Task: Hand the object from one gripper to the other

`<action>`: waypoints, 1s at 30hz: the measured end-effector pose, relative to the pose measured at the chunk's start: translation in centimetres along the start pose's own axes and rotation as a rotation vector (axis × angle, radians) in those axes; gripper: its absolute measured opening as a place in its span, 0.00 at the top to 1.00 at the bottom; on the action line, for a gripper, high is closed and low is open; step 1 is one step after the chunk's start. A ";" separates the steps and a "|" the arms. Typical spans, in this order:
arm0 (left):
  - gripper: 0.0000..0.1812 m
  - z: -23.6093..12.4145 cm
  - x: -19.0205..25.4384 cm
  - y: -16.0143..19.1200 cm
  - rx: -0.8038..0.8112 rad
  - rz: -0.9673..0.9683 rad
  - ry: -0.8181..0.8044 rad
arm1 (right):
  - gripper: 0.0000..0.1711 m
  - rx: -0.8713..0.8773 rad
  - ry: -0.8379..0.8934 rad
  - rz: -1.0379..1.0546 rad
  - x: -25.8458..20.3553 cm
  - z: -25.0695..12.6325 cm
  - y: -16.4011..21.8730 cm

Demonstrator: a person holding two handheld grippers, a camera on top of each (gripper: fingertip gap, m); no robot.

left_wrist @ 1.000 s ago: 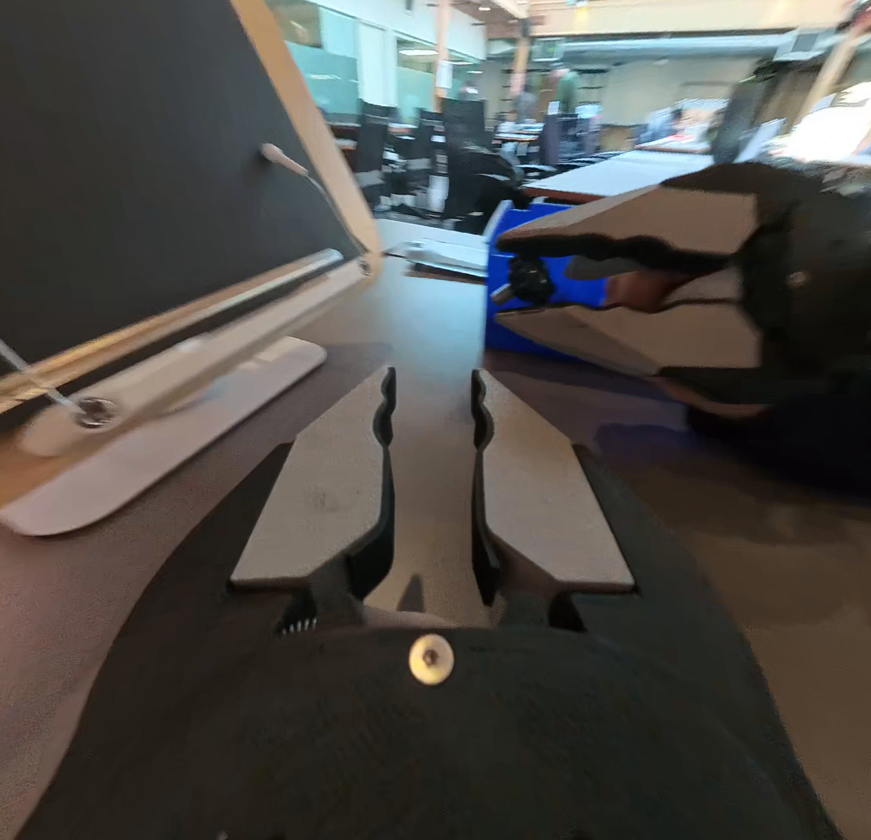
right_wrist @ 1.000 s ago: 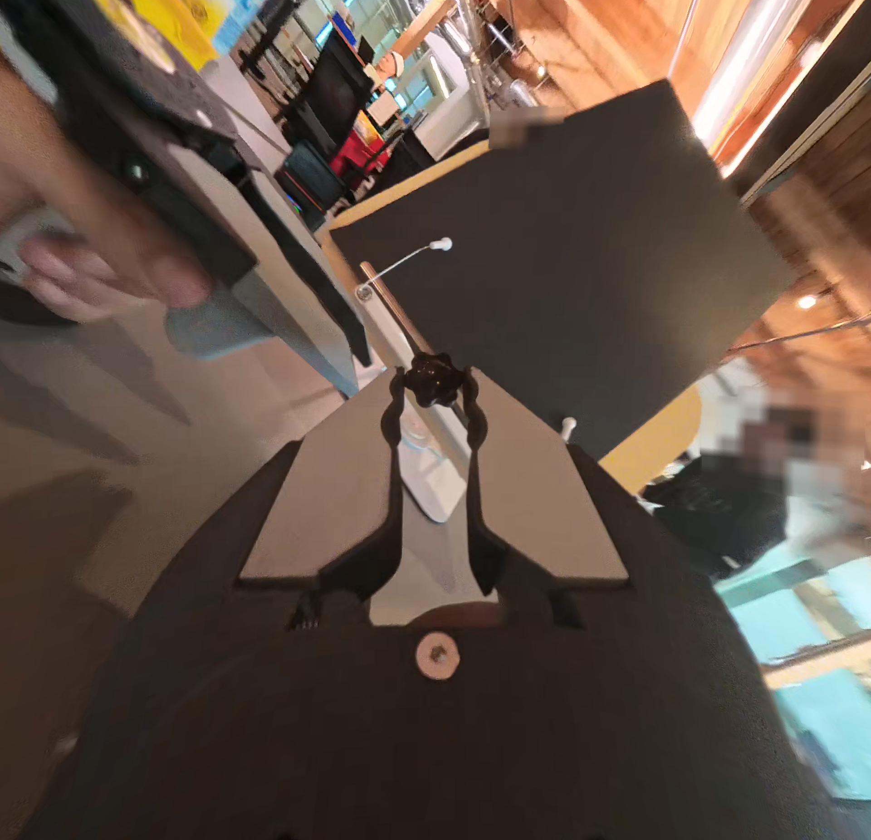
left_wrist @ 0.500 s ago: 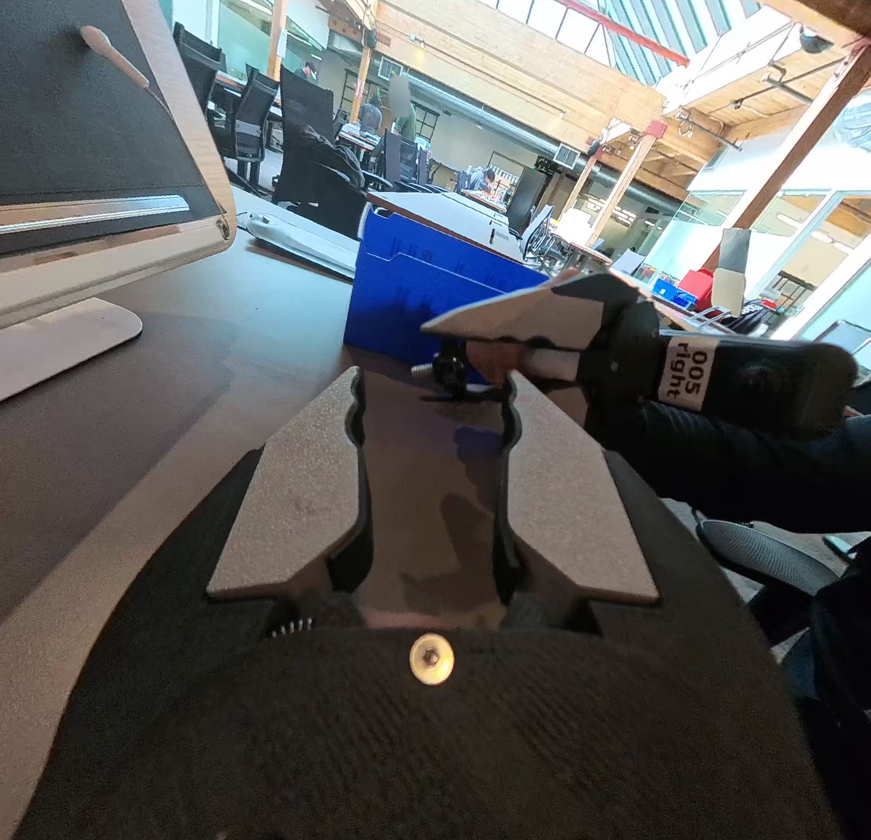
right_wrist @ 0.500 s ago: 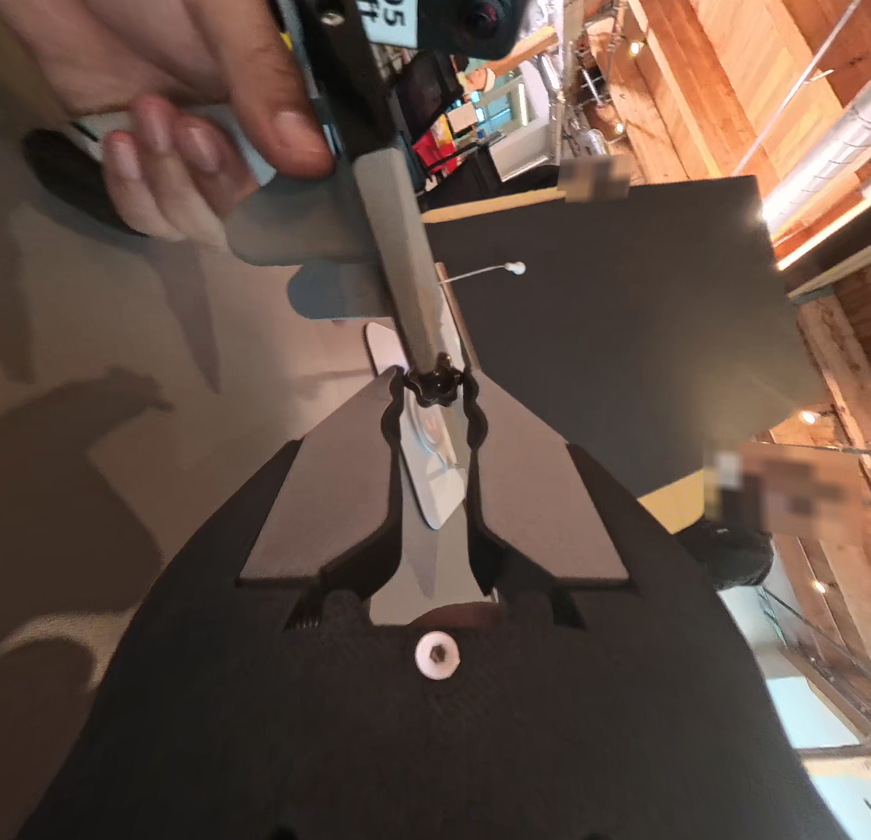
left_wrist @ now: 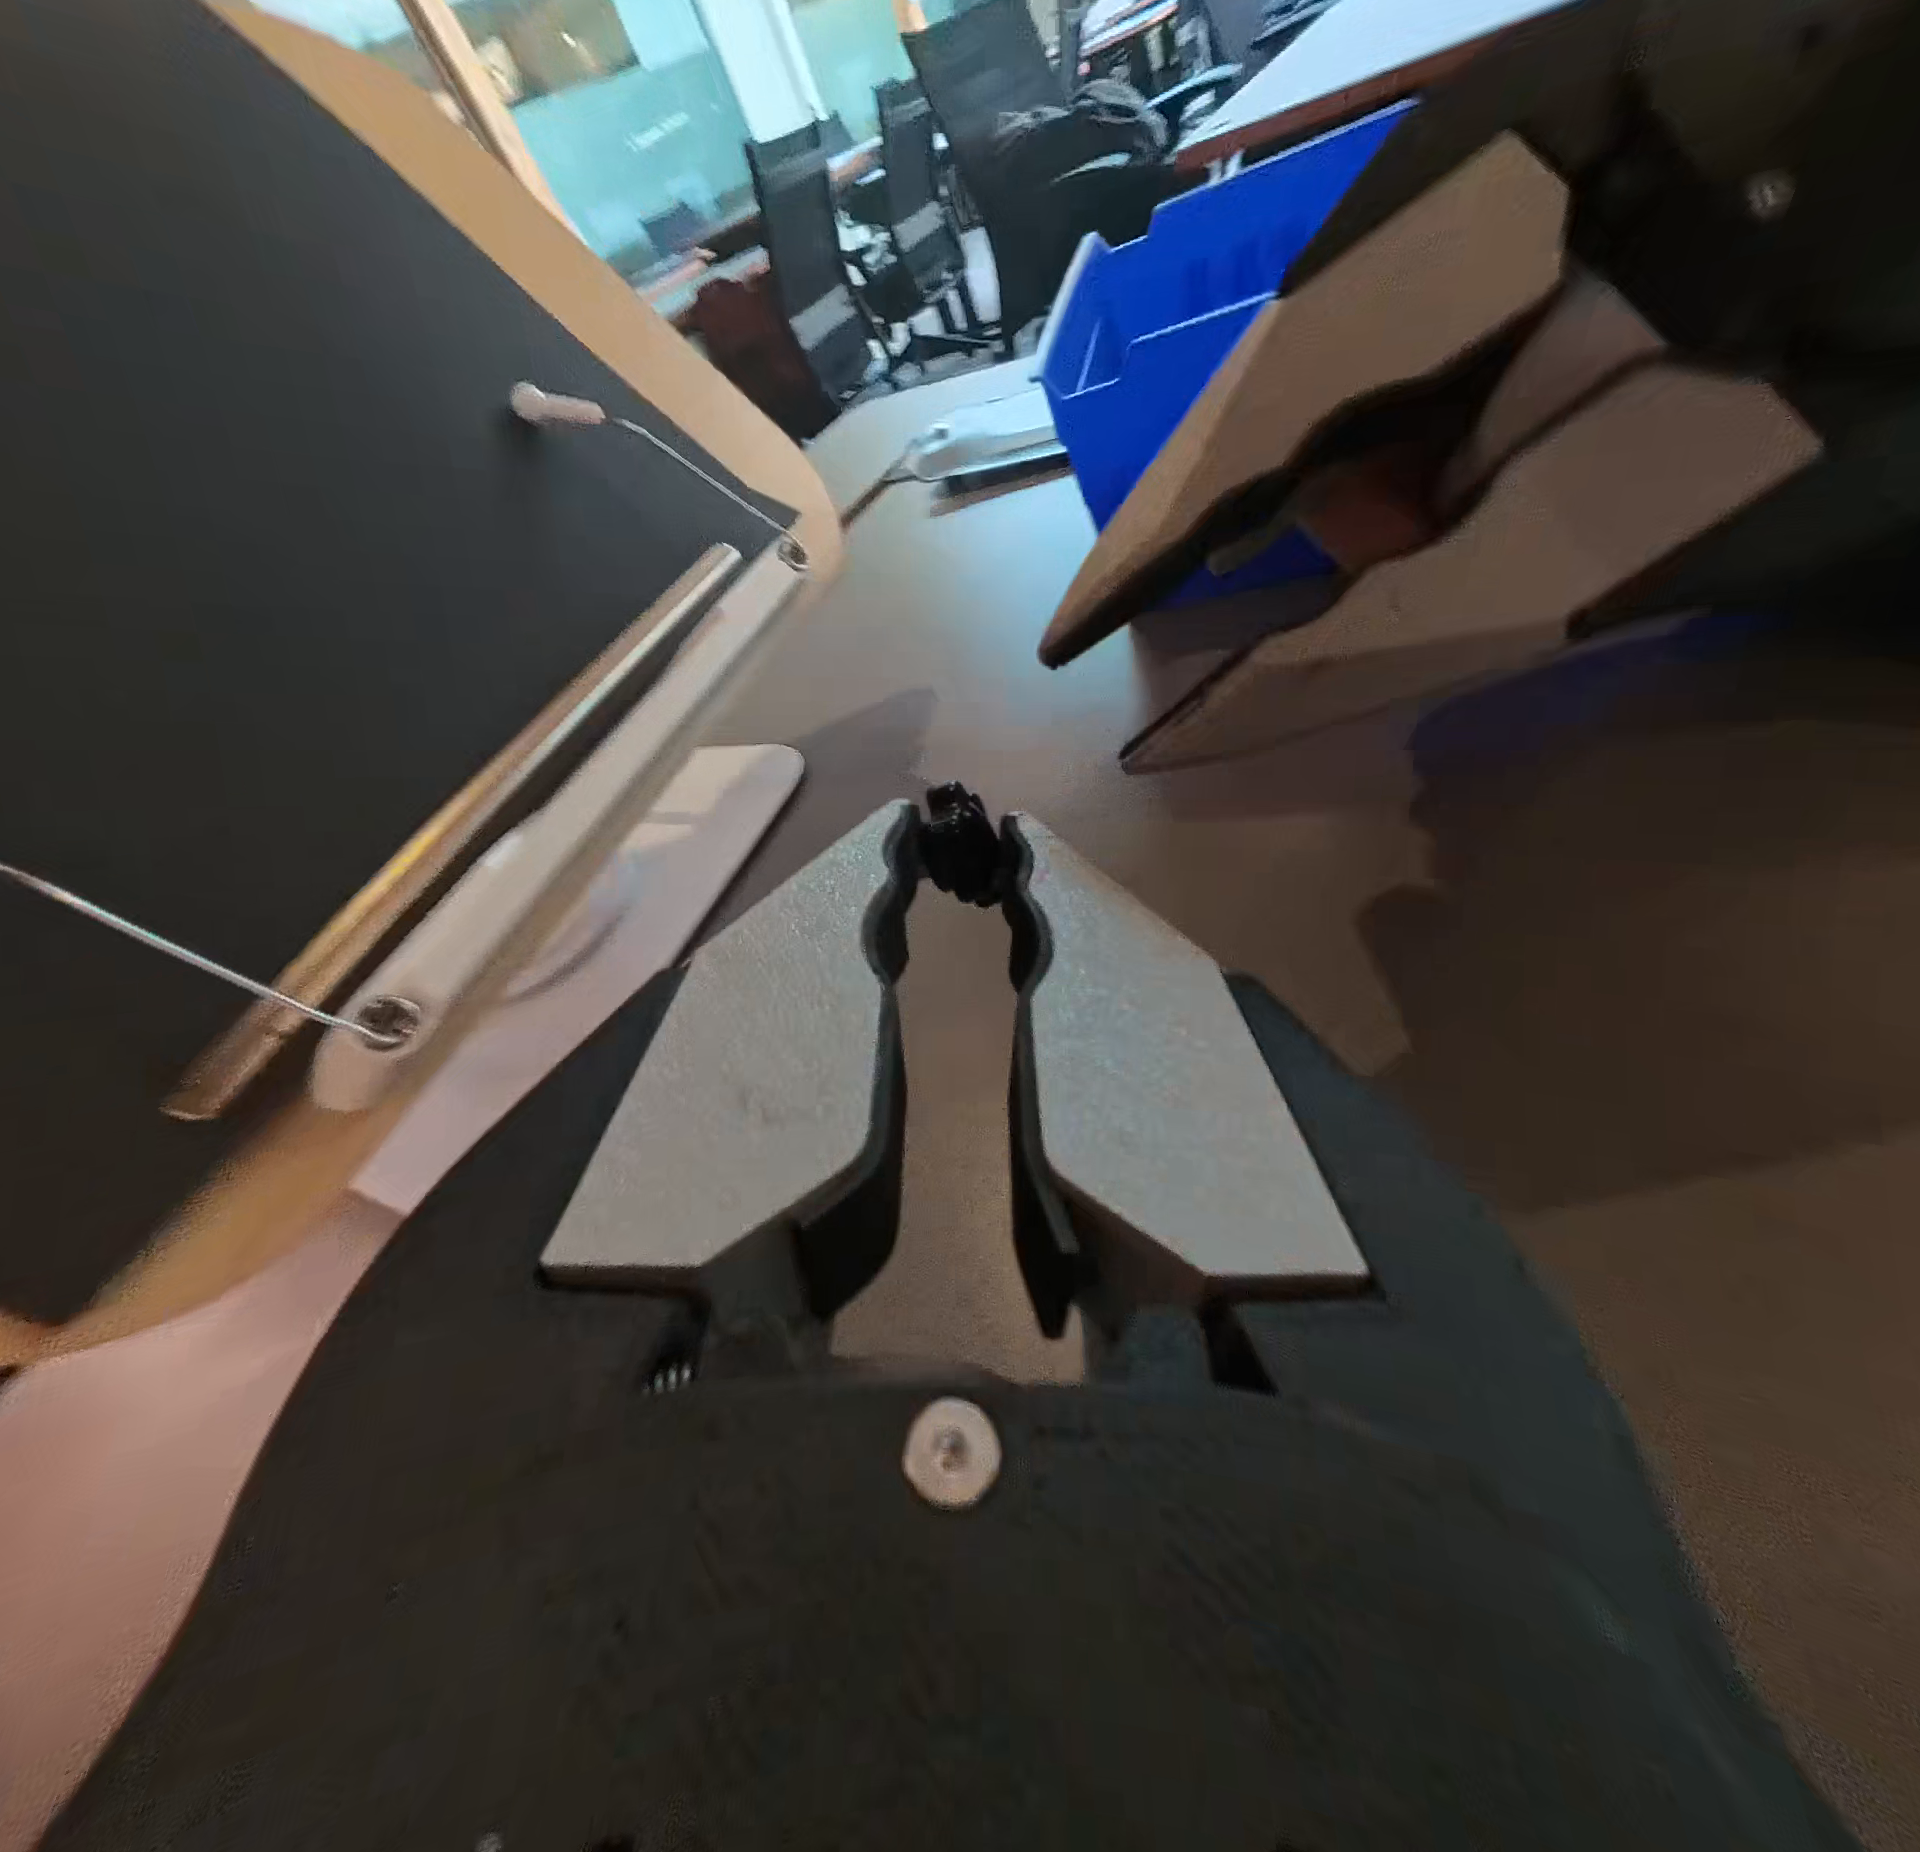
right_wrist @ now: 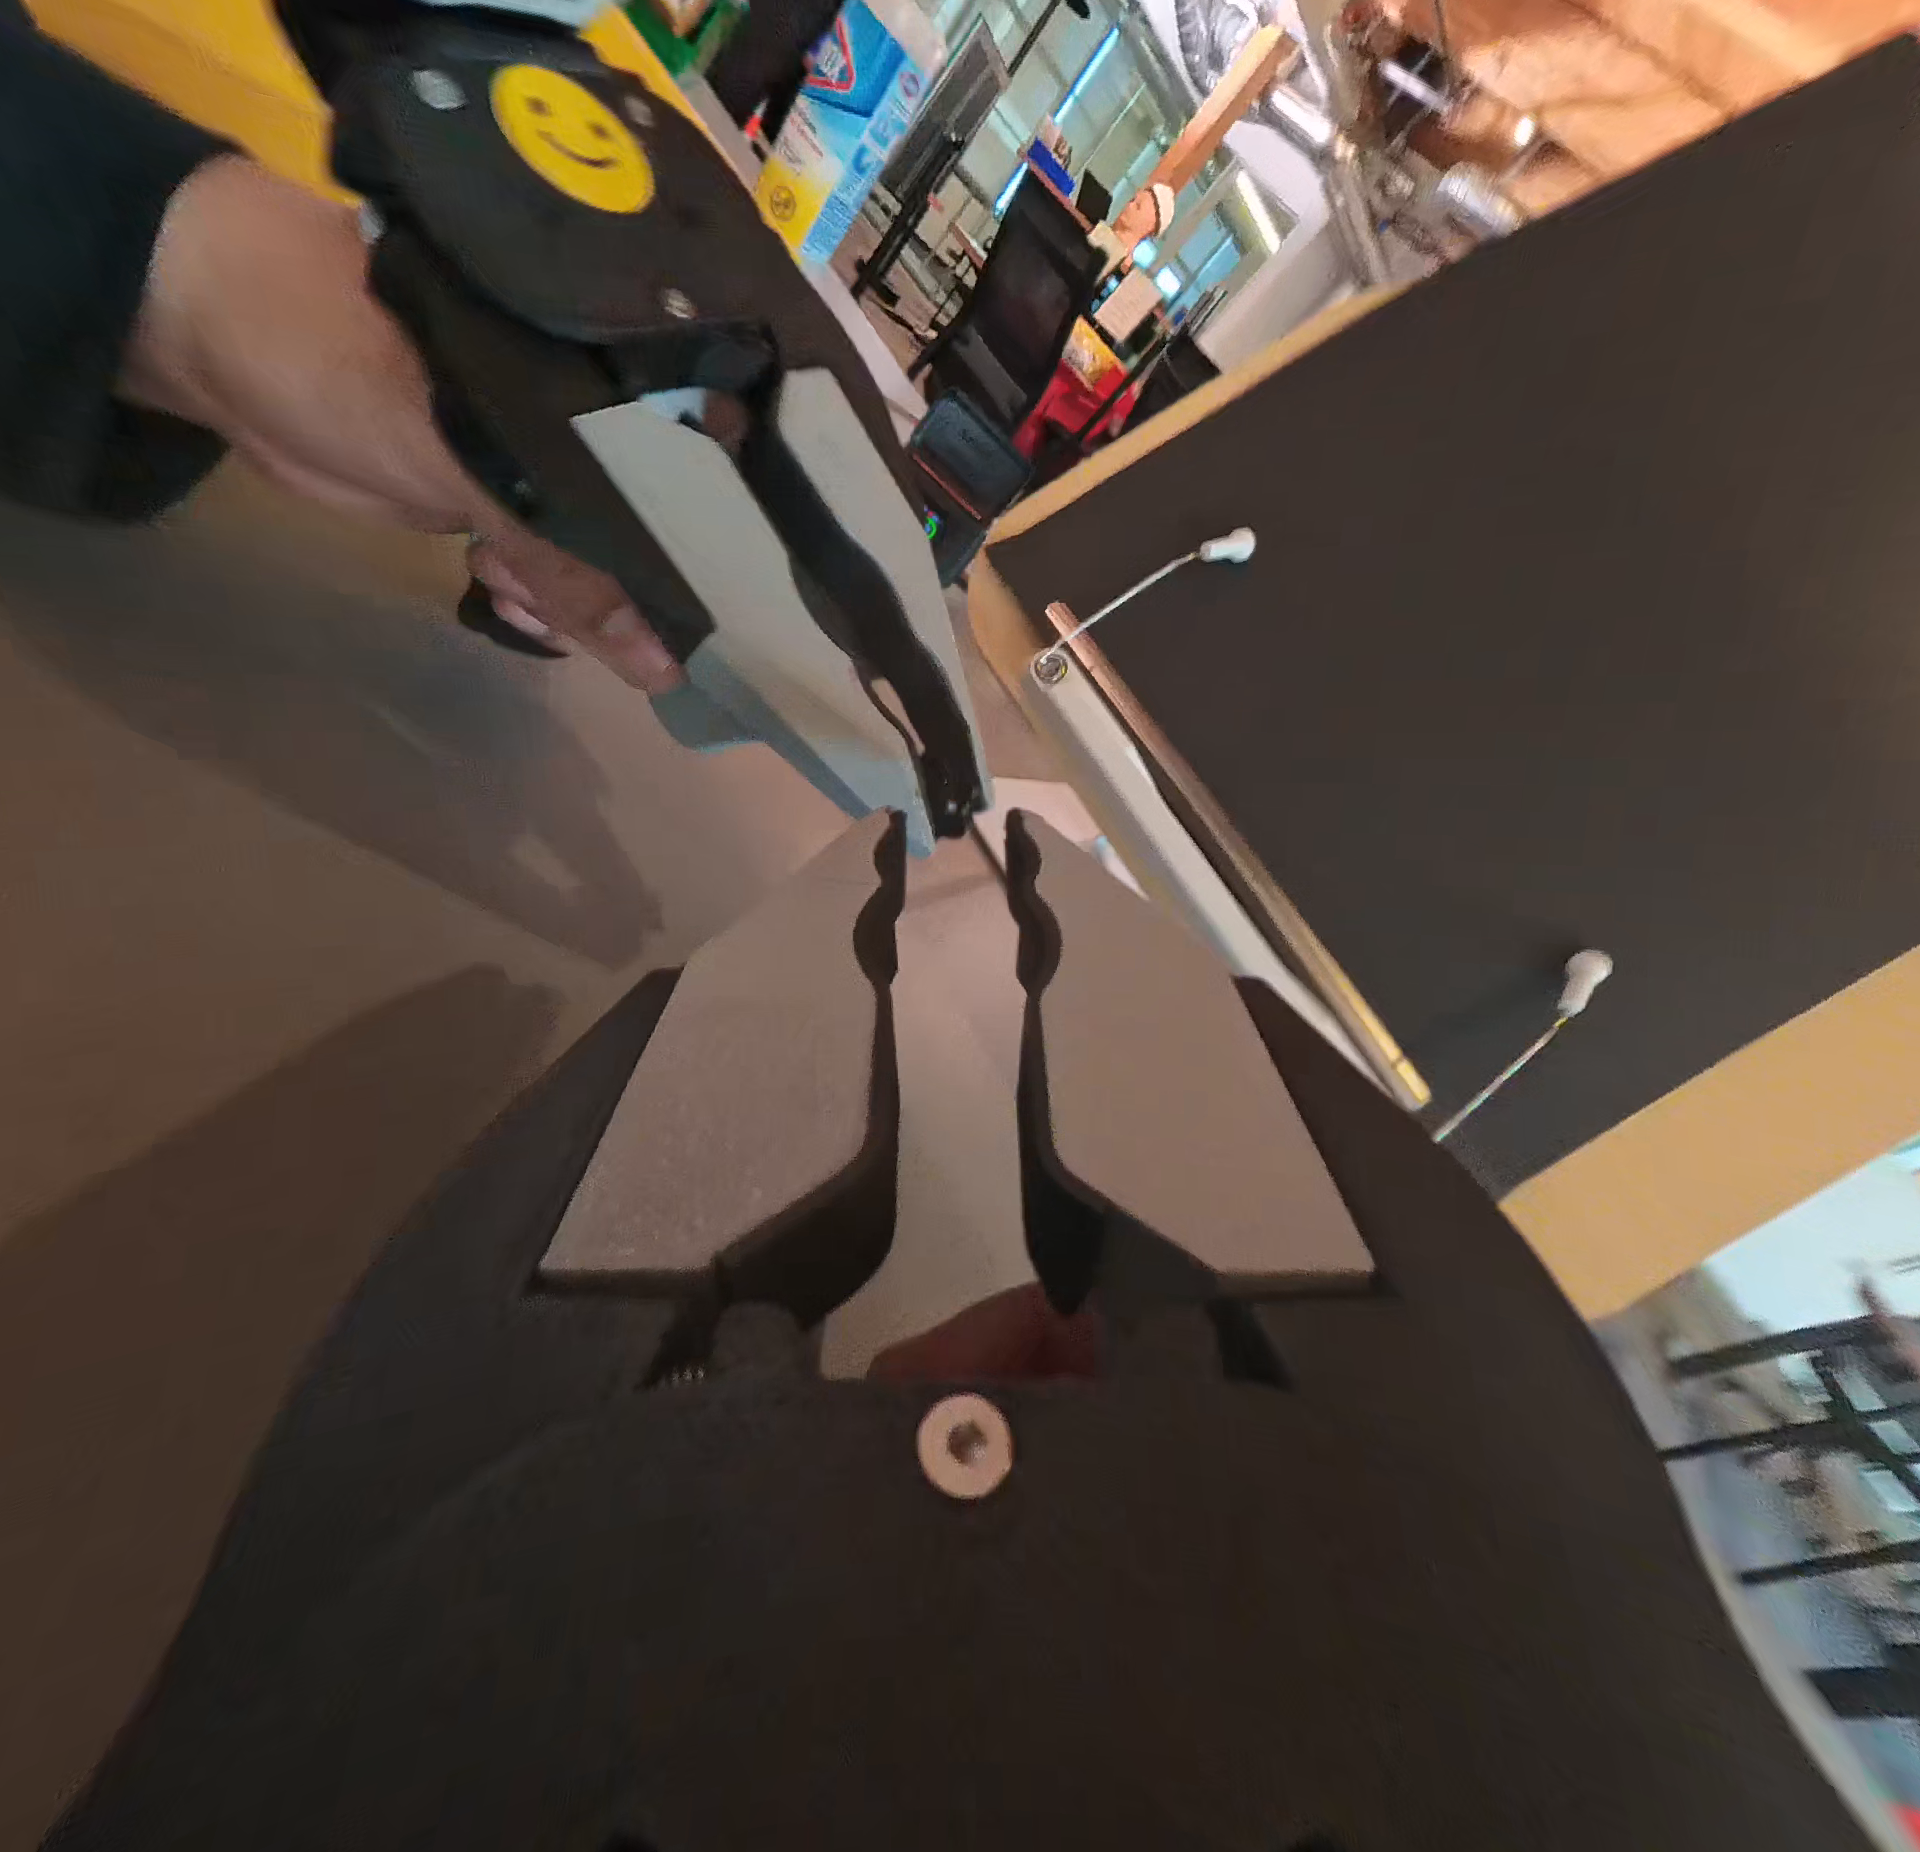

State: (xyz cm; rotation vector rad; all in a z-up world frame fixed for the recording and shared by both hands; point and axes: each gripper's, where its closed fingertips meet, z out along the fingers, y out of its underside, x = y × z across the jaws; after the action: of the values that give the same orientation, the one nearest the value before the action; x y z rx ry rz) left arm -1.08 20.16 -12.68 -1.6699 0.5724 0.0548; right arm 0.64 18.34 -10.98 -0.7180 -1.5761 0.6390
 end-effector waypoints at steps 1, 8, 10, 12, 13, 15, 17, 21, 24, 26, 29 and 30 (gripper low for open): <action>0.93 -0.1 -0.2 -0.1 -0.002 0.066 -0.040 | 0.91 -0.008 -0.015 0.052 0.1 0.1 0.3; 0.93 0.3 1.0 -1.1 -0.003 0.632 -0.209 | 0.79 0.010 -0.209 0.646 0.3 0.7 1.3; 0.93 0.3 1.4 -1.8 0.025 0.708 -0.226 | 0.80 0.043 -0.256 0.817 0.9 0.5 1.3; 0.92 0.3 1.6 -2.0 0.032 0.747 -0.240 | 0.83 0.105 -0.327 0.945 1.3 0.0 0.6; 0.92 0.3 1.5 -2.2 0.041 0.765 -0.259 | 0.84 0.129 -0.364 0.988 1.3 -0.2 0.2; 0.92 0.2 1.3 -2.9 0.058 0.799 -0.310 | 0.83 0.125 -0.424 1.012 0.9 -0.4 -0.1; 0.92 0.2 1.6 -3.2 0.063 0.837 -0.324 | 0.83 0.107 -0.416 0.985 0.7 -0.3 0.1; 0.92 0.7 2.3 -3.0 0.053 0.863 -0.316 | 0.88 0.091 -0.438 0.953 -0.3 -0.1 -0.1; 0.92 0.9 2.3 -2.5 0.035 0.848 -0.302 | 0.88 0.050 -0.447 0.952 -0.6 0.1 0.3; 0.92 1.1 2.2 -2.2 0.016 0.800 -0.302 | 0.88 0.019 -0.432 0.916 -0.6 0.3 0.8; 0.90 1.4 2.0 -1.8 0.013 0.554 -0.247 | 0.88 -0.020 -0.328 0.810 0.0 0.6 1.6; 0.87 1.5 2.2 -1.7 0.025 0.417 -0.185 | 0.88 -0.037 -0.286 0.763 0.3 0.7 2.0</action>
State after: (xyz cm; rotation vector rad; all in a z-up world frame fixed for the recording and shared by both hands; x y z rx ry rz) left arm 1.94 20.90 -12.18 -1.4789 0.7673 0.4972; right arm 0.11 19.91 -12.34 -1.3199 -1.5498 1.3154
